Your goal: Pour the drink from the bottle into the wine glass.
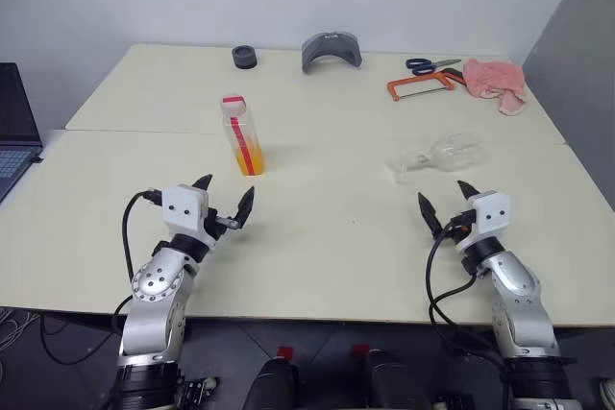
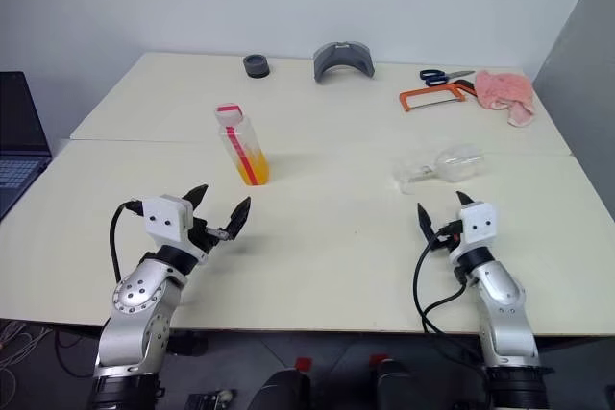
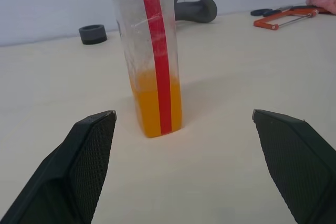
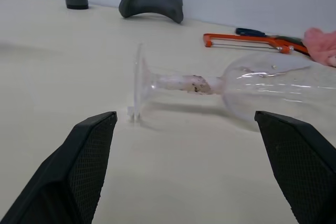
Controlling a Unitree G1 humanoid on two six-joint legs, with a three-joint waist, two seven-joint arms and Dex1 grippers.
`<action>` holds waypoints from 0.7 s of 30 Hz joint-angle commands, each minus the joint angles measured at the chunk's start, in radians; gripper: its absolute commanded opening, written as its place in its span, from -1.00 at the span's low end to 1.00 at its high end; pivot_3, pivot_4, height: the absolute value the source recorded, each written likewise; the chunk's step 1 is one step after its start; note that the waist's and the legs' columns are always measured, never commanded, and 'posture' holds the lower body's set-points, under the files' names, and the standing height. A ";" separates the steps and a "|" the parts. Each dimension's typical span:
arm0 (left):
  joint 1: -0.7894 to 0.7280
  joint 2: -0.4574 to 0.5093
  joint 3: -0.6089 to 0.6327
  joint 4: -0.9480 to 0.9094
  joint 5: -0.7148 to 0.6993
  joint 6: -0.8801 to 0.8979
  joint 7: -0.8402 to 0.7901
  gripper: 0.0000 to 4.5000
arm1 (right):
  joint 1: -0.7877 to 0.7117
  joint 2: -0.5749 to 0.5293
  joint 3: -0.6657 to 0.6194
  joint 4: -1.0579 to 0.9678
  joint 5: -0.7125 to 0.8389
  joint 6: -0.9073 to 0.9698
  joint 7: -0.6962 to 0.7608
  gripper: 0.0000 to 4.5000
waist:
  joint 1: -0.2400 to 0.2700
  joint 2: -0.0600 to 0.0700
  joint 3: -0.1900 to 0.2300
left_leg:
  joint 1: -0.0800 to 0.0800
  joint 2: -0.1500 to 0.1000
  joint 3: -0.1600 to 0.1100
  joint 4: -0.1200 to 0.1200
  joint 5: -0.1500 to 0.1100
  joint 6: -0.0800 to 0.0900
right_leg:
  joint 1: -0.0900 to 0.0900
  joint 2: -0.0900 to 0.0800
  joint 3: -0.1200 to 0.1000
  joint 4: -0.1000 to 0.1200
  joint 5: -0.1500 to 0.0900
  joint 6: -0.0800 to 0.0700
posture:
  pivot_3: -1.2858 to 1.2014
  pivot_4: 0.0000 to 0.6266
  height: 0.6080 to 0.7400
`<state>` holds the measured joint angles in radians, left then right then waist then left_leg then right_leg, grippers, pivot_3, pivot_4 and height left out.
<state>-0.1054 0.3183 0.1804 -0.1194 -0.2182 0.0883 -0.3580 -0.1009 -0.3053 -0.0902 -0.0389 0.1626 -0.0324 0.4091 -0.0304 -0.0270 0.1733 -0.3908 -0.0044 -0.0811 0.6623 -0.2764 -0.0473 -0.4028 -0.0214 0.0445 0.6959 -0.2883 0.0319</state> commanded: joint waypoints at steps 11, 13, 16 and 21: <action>-0.167 -0.054 -0.015 -0.017 0.022 0.145 0.151 0.99 | -0.088 -0.166 0.114 -0.352 0.232 0.347 0.263 1.00 | 0.001 0.000 0.000 | -0.001 -0.001 -0.002 0.000 0.000 0.000 | 0.000 0.000 -0.001 0.000 0.000 0.000 | 0.03 -0.52 1.00; -0.197 -0.056 -0.018 -0.012 0.033 0.174 0.178 0.99 | -0.109 -0.189 0.129 -0.366 0.227 0.383 0.273 1.00 | 0.001 0.000 0.000 | -0.001 -0.001 -0.002 0.000 0.000 0.000 | 0.000 0.000 -0.001 -0.001 0.000 0.000 | 0.03 -0.52 1.00; -0.236 -0.059 -0.013 -0.002 0.051 0.207 0.223 0.99 | -0.137 -0.193 0.125 -0.392 0.254 0.441 0.266 1.00 | 0.001 0.000 0.000 | -0.001 -0.001 -0.002 0.000 0.000 0.000 | 0.000 0.000 -0.001 -0.001 0.000 0.000 | 0.03 -0.52 1.00; -0.285 -0.063 -0.008 0.030 0.054 0.245 0.253 0.99 | -0.163 -0.189 0.126 -0.405 0.265 0.477 0.262 1.00 | 0.001 0.000 0.000 | -0.001 -0.001 -0.002 0.001 0.000 0.000 | 0.000 0.000 -0.001 -0.001 0.000 0.000 | 0.03 -0.52 1.00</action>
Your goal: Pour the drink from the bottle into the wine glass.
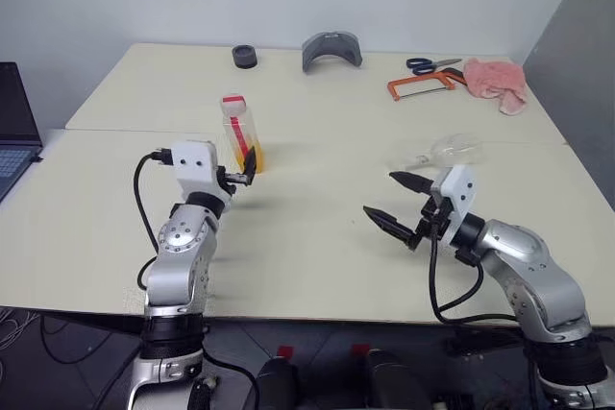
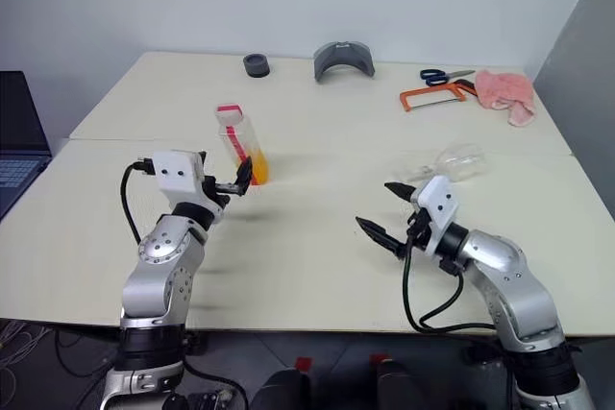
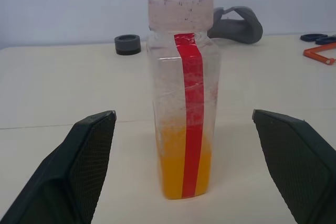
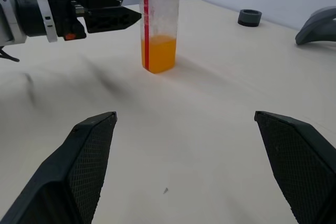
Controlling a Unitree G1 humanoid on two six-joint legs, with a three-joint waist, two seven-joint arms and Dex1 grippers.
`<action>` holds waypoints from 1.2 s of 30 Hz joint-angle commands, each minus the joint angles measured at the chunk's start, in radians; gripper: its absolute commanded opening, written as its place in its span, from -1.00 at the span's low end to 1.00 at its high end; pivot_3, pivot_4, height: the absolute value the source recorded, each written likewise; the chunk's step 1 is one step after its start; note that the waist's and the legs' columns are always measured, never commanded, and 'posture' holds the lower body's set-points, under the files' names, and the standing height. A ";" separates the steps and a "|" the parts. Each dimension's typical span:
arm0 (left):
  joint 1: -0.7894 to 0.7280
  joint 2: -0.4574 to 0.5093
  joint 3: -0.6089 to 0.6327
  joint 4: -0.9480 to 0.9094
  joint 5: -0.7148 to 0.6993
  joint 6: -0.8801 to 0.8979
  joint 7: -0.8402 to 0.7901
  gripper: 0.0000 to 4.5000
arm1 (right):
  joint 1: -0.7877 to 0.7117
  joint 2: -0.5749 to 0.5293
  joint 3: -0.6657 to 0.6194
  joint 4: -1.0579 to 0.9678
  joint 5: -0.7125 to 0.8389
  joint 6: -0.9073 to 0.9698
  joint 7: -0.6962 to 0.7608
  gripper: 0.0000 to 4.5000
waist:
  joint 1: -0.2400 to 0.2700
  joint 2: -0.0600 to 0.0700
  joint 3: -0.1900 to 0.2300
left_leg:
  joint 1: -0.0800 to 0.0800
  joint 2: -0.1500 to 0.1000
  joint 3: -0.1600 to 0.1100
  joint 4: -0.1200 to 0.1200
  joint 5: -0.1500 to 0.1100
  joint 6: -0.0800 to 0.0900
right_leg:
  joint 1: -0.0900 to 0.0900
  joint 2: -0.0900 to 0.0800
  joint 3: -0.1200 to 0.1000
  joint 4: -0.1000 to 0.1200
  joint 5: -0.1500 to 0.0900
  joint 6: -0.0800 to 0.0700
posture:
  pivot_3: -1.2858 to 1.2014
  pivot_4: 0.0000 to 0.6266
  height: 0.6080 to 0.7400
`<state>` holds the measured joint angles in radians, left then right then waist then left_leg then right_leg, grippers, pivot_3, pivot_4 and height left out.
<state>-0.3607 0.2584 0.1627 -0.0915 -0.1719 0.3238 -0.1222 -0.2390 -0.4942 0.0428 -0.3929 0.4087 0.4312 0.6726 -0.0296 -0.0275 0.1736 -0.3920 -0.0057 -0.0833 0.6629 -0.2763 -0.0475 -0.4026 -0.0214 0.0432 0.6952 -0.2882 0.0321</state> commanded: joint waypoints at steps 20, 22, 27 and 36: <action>-0.281 -0.039 0.000 0.285 0.071 -0.046 0.119 0.99 | -0.115 -0.010 0.008 -0.054 0.055 0.076 0.032 1.00 | 0.001 0.000 0.000 | -0.001 -0.001 0.000 0.000 0.000 0.000 | -0.001 0.000 0.000 0.000 0.000 0.000 | 0.03 -0.52 1.00; -0.322 -0.043 -0.001 0.333 0.078 -0.055 0.131 0.99 | -0.122 -0.008 0.006 -0.052 0.060 0.081 0.031 1.00 | 0.001 0.000 0.000 | -0.002 -0.001 0.000 0.000 0.000 0.000 | -0.001 0.000 -0.001 0.000 0.000 0.000 | 0.03 -0.52 1.00; -0.380 -0.053 -0.005 0.406 0.089 -0.078 0.148 0.99 | -0.130 -0.007 0.008 -0.047 0.060 0.082 0.033 1.00 | 0.000 0.000 0.000 | -0.002 -0.001 0.000 0.000 0.000 0.000 | -0.002 -0.001 -0.001 -0.001 0.000 0.000 | 0.03 -0.52 1.00; -0.405 -0.047 -0.022 0.447 0.117 -0.111 0.141 0.99 | -0.135 -0.005 0.010 -0.041 0.058 0.081 0.033 1.00 | 0.000 0.000 0.000 | -0.003 -0.001 0.000 0.000 0.001 -0.001 | -0.002 -0.001 -0.001 -0.001 0.000 0.000 | 0.03 -0.52 1.00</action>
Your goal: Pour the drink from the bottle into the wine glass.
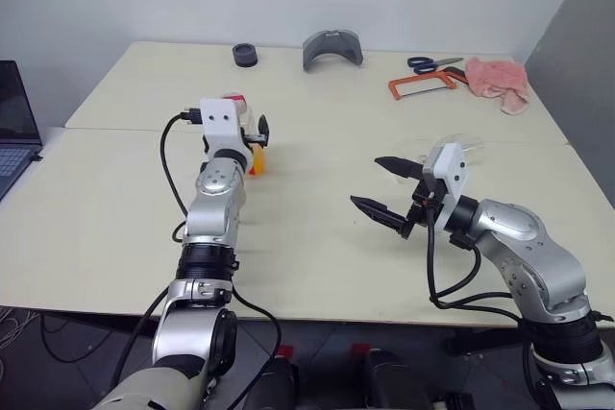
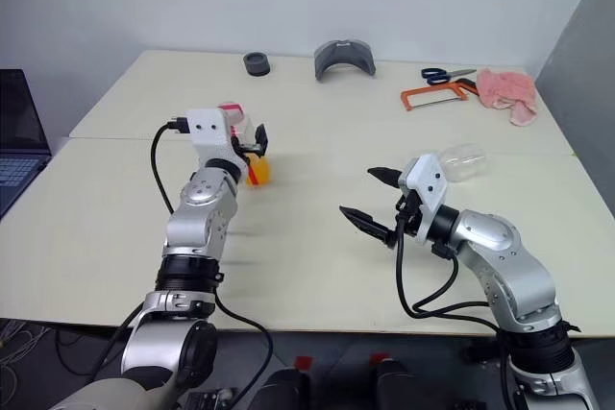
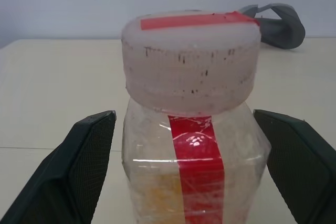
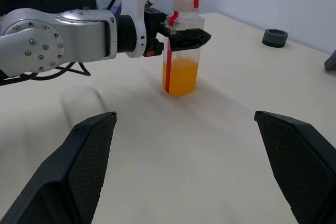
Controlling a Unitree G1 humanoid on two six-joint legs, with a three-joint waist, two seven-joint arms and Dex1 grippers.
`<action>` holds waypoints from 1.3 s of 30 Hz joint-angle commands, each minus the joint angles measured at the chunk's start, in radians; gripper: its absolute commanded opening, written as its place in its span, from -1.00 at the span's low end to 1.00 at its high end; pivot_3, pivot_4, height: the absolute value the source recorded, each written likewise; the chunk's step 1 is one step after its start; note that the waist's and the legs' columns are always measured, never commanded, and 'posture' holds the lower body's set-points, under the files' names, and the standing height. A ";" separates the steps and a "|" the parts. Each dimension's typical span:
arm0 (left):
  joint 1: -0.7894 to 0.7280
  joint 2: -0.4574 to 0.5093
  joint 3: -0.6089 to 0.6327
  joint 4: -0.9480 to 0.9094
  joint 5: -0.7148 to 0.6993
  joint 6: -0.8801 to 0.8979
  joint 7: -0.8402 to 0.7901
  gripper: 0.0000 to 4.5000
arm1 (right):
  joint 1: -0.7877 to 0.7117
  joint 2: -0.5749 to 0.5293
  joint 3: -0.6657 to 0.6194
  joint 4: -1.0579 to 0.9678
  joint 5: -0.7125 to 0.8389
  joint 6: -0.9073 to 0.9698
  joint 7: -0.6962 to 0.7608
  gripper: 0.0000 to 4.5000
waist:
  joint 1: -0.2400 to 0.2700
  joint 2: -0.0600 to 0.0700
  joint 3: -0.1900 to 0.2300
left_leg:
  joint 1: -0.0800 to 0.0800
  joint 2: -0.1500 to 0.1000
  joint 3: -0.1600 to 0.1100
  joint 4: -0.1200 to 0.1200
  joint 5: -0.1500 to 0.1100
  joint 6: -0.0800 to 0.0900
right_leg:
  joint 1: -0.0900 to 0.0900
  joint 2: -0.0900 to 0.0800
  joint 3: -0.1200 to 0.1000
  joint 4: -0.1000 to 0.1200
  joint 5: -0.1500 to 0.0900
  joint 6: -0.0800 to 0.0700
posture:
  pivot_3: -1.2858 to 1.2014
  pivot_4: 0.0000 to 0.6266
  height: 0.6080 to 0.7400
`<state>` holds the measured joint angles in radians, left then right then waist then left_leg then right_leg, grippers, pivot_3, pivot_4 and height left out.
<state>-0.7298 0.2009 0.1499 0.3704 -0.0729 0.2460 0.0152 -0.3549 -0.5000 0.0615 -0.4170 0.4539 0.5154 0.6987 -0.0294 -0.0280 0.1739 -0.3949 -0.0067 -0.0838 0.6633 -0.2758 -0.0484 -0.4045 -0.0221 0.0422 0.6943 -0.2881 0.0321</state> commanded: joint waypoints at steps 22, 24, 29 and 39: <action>-0.034 0.020 -0.018 -0.015 0.054 -0.015 0.006 0.99 | -0.026 0.006 -0.012 0.000 0.016 -0.004 0.009 1.00 | 0.000 0.000 0.000 | 0.000 0.000 0.000 0.000 0.000 0.000 | 0.000 0.000 0.000 0.000 0.000 0.000 | 0.03 -0.52 1.00; -0.035 0.022 -0.018 -0.013 0.057 -0.016 0.006 0.99 | -0.027 0.007 -0.012 0.001 0.017 -0.004 0.008 1.00 | 0.000 0.000 0.000 | 0.000 0.000 0.000 0.000 0.000 0.000 | 0.000 0.000 0.000 0.000 0.000 0.000 | 0.03 -0.52 1.00; -0.040 0.025 -0.019 -0.004 0.062 -0.016 0.005 0.47 | -0.029 0.013 -0.015 0.002 0.018 -0.002 0.005 1.00 | 0.000 0.000 0.000 | 0.000 0.000 0.000 0.000 0.000 0.000 | 0.000 0.000 0.000 0.000 0.000 0.000 | 0.03 -0.52 1.00; -0.035 0.020 -0.016 0.006 0.059 -0.026 0.007 -0.05 | -0.030 0.017 -0.016 0.008 0.014 -0.006 -0.001 1.00 | 0.000 0.000 0.000 | 0.000 0.000 0.000 0.000 0.000 0.000 | 0.000 0.000 0.000 0.000 0.000 0.000 | 0.03 -0.52 1.00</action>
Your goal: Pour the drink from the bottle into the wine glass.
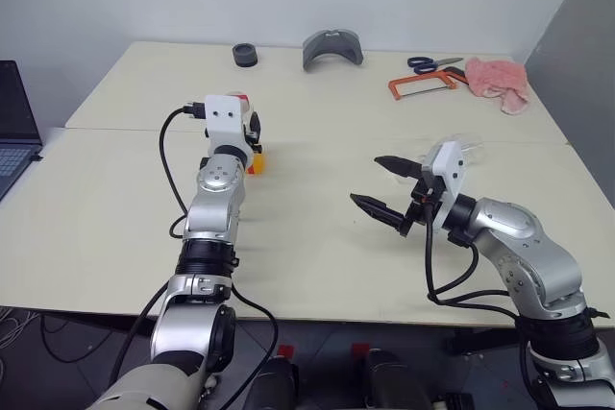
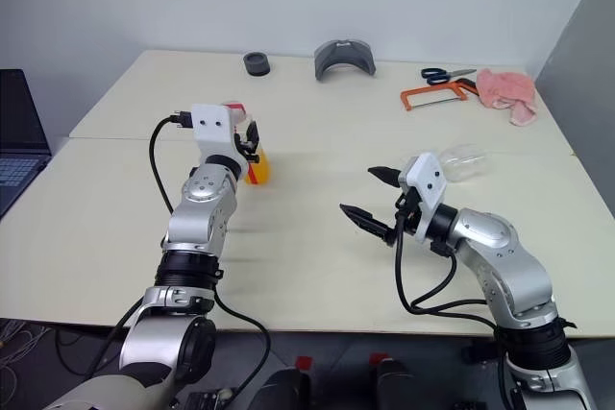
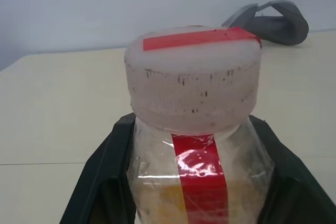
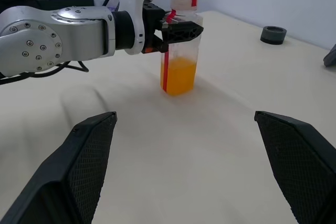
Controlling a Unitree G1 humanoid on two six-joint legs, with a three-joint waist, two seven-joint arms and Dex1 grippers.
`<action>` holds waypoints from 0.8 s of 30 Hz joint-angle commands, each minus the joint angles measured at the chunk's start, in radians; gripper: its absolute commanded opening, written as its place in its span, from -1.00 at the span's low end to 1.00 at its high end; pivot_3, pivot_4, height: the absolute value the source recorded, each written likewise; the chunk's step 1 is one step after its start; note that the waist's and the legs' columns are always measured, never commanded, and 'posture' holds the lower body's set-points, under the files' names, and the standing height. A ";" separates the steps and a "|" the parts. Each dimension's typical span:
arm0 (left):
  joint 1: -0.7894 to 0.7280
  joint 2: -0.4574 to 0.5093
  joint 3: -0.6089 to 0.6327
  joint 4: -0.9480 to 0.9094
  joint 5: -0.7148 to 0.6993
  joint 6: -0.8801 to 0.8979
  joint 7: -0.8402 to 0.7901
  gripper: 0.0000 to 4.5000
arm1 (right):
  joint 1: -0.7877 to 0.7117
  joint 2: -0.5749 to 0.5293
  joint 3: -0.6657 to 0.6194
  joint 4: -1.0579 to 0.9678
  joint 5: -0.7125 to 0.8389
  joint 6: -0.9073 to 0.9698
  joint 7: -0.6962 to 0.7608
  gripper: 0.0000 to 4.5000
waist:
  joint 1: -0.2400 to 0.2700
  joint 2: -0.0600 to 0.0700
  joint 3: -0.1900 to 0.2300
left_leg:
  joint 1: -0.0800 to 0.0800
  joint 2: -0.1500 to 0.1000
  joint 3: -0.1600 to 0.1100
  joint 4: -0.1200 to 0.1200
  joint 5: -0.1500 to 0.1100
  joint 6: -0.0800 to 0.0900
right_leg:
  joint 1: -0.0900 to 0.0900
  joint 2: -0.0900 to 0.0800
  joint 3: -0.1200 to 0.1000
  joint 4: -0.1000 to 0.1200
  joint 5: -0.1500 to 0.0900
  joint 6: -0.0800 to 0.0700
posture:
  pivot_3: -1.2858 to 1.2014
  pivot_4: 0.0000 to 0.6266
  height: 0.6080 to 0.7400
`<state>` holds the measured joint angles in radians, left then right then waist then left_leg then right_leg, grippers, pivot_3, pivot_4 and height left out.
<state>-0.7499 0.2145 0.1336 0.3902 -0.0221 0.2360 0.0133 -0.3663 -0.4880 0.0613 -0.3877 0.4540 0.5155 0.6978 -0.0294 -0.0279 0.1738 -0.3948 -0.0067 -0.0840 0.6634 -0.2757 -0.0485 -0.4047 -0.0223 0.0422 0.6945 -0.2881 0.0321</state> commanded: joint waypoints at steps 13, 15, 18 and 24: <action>0.027 -0.026 0.001 -0.094 -0.101 -0.045 -0.132 -0.13 | -0.013 0.002 -0.021 -0.048 0.006 -0.026 0.003 1.00 | 0.000 0.000 0.000 | 0.000 0.000 0.000 0.000 0.000 -0.001 | 0.000 0.000 0.000 0.000 0.000 0.000 | 0.03 -0.52 1.00; 0.039 -0.023 -0.009 -0.113 -0.117 -0.038 -0.176 -0.15 | -0.008 -0.001 -0.029 -0.061 0.010 -0.024 -0.001 1.00 | 0.000 0.000 0.000 | 0.000 0.000 0.000 0.000 0.000 -0.001 | 0.000 0.000 0.000 0.000 0.000 0.000 | 0.03 -0.52 1.00; 0.052 -0.010 -0.033 -0.146 -0.140 -0.036 -0.265 -0.15 | 0.005 -0.003 -0.047 -0.084 0.020 -0.021 -0.009 1.00 | 0.000 0.000 0.000 | -0.001 0.000 0.000 0.000 0.000 -0.001 | 0.000 0.000 0.000 0.000 0.000 0.000 | 0.03 -0.52 1.00; 0.070 0.018 -0.077 -0.178 -0.225 -0.040 -0.503 -0.16 | 0.031 -0.011 -0.082 -0.130 0.044 -0.003 -0.026 1.00 | -0.001 0.000 0.000 | -0.001 0.000 0.001 0.000 0.001 -0.001 | 0.000 0.000 0.000 0.000 0.000 0.000 | 0.03 -0.52 1.00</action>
<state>-0.6722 0.2233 0.0649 0.2746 -0.2066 0.2153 -0.4231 -0.3333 -0.4920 0.0113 -0.4673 0.4756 0.5140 0.6771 -0.0301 -0.0279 0.1739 -0.3957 -0.0066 -0.0834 0.6635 -0.2752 -0.0495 -0.4050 -0.0223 0.0419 0.6941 -0.2881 0.0321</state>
